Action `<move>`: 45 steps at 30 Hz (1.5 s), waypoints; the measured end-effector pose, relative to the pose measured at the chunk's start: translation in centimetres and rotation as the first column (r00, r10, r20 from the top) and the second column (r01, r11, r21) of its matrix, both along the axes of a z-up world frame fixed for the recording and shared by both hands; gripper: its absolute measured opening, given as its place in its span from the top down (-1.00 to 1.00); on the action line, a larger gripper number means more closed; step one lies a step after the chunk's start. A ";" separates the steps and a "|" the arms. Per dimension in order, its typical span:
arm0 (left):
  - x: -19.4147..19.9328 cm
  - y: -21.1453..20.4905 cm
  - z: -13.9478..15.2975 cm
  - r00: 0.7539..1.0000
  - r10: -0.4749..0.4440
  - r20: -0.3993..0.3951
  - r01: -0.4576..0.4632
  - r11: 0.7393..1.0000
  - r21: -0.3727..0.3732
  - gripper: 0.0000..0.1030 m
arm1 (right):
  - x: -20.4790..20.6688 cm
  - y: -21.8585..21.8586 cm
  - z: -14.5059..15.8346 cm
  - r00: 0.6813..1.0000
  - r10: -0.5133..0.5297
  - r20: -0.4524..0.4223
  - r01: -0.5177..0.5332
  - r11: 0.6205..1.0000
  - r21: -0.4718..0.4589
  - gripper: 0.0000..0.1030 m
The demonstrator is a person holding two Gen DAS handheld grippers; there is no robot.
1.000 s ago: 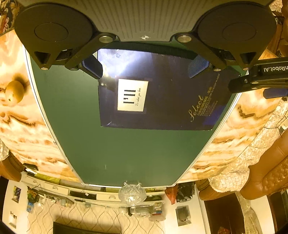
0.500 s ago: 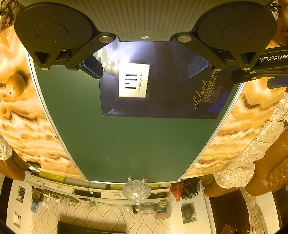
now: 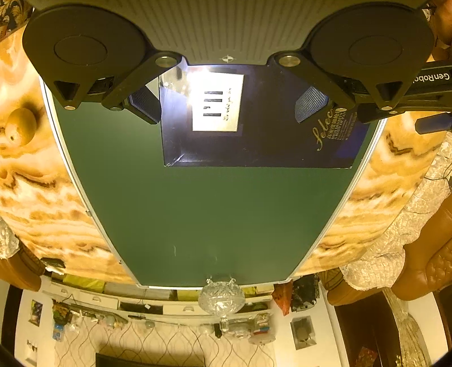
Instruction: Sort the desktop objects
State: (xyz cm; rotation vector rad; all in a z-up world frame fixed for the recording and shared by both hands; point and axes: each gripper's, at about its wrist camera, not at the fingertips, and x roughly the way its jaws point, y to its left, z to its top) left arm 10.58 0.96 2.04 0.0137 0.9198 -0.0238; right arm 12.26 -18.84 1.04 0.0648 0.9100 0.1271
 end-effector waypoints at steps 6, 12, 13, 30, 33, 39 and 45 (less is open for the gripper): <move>3.7 -0.2 -0.7 0.997 -0.021 -0.073 0.019 1.000 -0.024 -1.00 | 3.0 -0.4 -0.6 0.999 -0.005 -0.053 0.006 1.000 0.023 -1.00; 7.6 -0.8 -2.1 0.991 -0.035 -0.126 0.037 0.999 0.008 -1.00 | 6.5 0.0 -1.2 0.996 0.000 -0.086 0.001 1.000 0.017 -1.00; 8.1 -0.8 -2.2 0.991 -0.034 -0.129 0.035 0.999 0.006 -1.00 | 7.0 0.0 -1.3 0.996 0.000 -0.088 0.001 1.000 0.016 -1.00; 13.0 -1.8 -3.6 0.989 -0.036 -0.142 0.039 0.999 0.023 -1.00 | 12.1 -0.5 -3.2 0.990 0.000 -0.141 0.003 1.000 0.021 -1.00; 12.9 -1.8 -3.5 0.989 -0.037 -0.142 0.040 0.999 0.020 -1.00 | 12.1 -0.6 -3.1 0.989 0.001 -0.149 0.003 1.000 0.029 -1.00; 11.4 -1.6 -3.0 0.990 -0.037 -0.136 0.041 0.999 0.025 -1.00 | 10.8 -0.5 -2.3 0.990 0.005 -0.140 0.000 0.999 0.033 -1.00; 8.0 -1.4 -2.2 0.992 -0.048 -0.117 0.053 0.998 0.042 -1.00 | 7.4 -0.1 -1.3 0.992 0.036 -0.123 -0.031 0.999 0.045 -1.00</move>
